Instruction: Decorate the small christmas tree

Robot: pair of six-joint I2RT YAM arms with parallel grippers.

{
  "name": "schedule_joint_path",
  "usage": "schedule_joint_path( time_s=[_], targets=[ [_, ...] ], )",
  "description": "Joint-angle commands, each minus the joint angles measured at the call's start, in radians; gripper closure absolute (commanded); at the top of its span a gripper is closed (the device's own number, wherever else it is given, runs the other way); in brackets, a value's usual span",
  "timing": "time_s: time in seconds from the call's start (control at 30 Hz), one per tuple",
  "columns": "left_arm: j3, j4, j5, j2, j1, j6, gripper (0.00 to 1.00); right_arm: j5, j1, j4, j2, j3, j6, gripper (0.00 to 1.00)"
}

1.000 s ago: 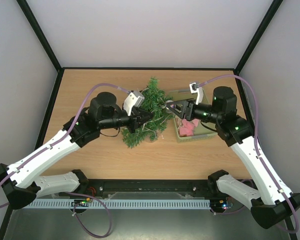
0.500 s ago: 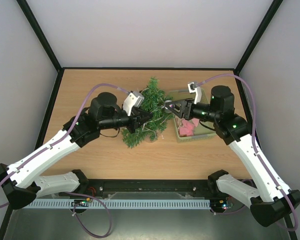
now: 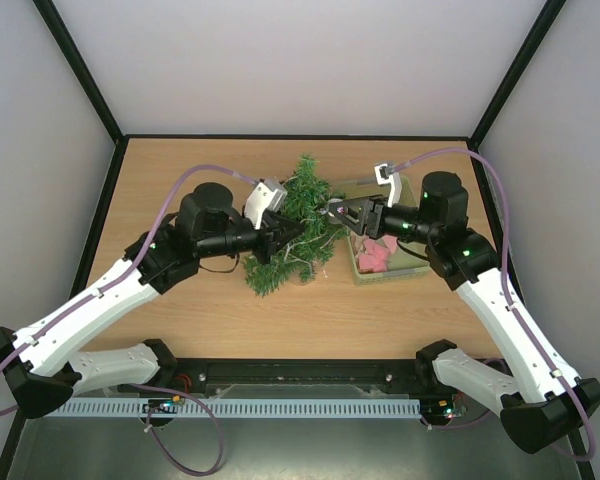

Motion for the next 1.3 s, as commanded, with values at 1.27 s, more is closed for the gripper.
schedule_joint_path(
  time_s=[1.27],
  targets=[
    [0.028,0.006,0.062,0.002,-0.002,-0.006,0.98,-0.013,0.006,0.013,-0.008,0.047,-0.031,0.61]
  ],
)
